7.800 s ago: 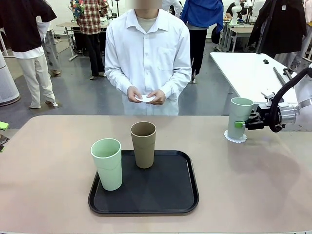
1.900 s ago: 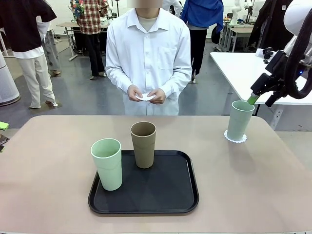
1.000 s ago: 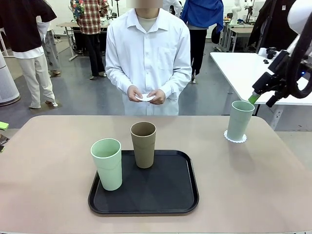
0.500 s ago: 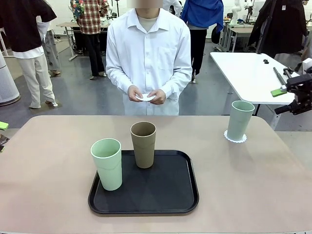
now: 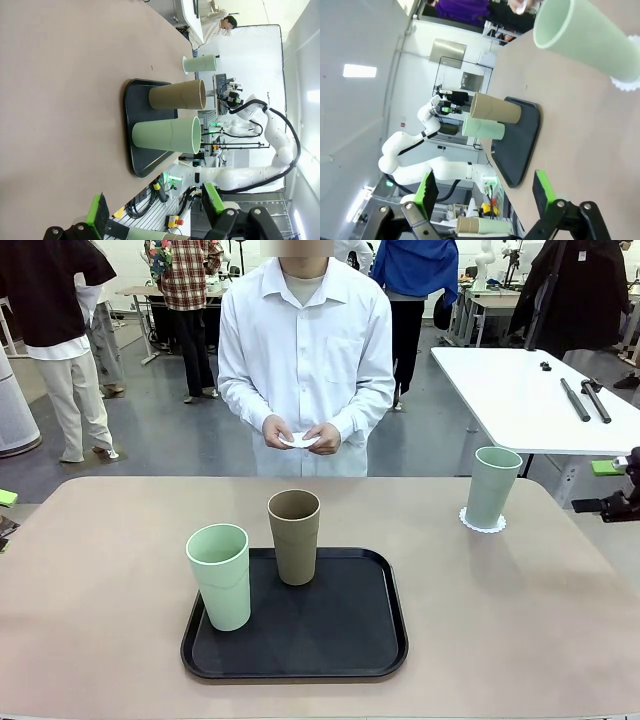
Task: Place coasters on the table and set cups on them.
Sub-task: Take one Reusable plastic cup from the Flat Tray and place it on a coaster set by the human.
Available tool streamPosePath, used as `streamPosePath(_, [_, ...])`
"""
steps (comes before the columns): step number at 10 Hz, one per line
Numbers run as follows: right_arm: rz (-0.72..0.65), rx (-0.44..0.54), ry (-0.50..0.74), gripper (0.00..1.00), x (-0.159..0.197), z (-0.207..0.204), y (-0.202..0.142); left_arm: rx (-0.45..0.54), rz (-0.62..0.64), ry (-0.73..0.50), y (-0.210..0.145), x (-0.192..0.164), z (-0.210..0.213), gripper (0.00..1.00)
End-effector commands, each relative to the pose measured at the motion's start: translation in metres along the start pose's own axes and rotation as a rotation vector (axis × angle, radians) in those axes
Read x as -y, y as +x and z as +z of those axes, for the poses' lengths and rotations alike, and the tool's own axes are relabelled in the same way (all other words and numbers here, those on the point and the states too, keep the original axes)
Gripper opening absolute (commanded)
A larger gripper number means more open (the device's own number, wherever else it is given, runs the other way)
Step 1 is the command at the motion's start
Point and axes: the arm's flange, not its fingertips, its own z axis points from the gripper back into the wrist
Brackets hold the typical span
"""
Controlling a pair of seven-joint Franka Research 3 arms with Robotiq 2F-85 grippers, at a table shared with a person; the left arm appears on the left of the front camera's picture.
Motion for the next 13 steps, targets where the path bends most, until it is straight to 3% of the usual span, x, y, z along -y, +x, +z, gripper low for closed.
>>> streamPosePath(1, [-0.055, 0.039, -0.018, 1.00, 0.008, -0.002, -0.012, 0.009, 0.001, -0.012, 0.000, 0.001, 0.001, 1.00])
streamPosePath(6, [-0.103, 0.099, -0.025, 1.00, 0.019, 0.003, -0.037, 0.009, 0.001, -0.012, 0.000, 0.001, 0.001, 1.00])
streamPosePath(13, [-0.089, 0.063, -0.012, 1.00, 0.024, 0.004, -0.033, 0.009, 0.001, -0.012, 0.000, 0.001, 0.001, 1.00])
